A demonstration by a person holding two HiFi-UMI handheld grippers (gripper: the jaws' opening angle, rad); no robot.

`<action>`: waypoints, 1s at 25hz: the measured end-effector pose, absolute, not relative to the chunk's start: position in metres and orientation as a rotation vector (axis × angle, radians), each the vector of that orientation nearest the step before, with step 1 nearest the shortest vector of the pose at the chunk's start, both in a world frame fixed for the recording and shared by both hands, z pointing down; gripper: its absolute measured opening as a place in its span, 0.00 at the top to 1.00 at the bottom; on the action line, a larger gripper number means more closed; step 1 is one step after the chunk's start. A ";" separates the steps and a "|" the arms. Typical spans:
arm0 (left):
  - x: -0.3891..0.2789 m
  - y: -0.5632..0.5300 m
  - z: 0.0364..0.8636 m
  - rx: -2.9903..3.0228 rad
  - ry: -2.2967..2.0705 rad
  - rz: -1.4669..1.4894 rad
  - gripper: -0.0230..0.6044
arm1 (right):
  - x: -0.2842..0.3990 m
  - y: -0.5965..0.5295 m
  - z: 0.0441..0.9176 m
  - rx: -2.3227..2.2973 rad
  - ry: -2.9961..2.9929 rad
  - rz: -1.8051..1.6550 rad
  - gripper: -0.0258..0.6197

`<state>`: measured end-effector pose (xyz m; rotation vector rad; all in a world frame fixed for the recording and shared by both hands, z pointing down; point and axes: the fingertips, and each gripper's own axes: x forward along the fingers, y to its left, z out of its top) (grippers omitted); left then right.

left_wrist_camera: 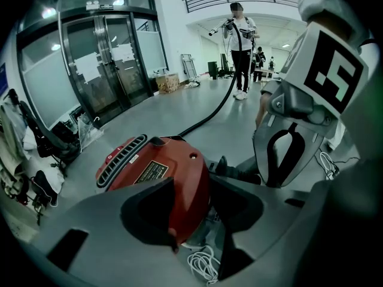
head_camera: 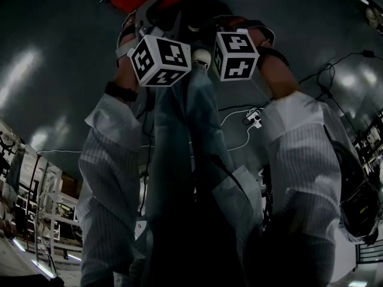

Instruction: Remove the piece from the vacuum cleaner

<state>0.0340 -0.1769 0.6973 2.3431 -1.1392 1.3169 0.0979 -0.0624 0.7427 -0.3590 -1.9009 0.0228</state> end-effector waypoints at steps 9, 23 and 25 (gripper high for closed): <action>0.029 -0.180 0.696 2.348 -1.160 1.327 0.66 | 0.119 -0.007 0.758 -0.456 -1.817 0.070 0.93; -0.011 -0.185 0.499 2.100 -1.578 0.721 0.94 | 0.135 -0.074 0.575 0.461 -2.180 0.854 0.93; -0.016 -0.184 0.439 2.087 -1.623 0.657 0.95 | 0.130 -0.087 0.515 0.562 -2.251 0.866 0.93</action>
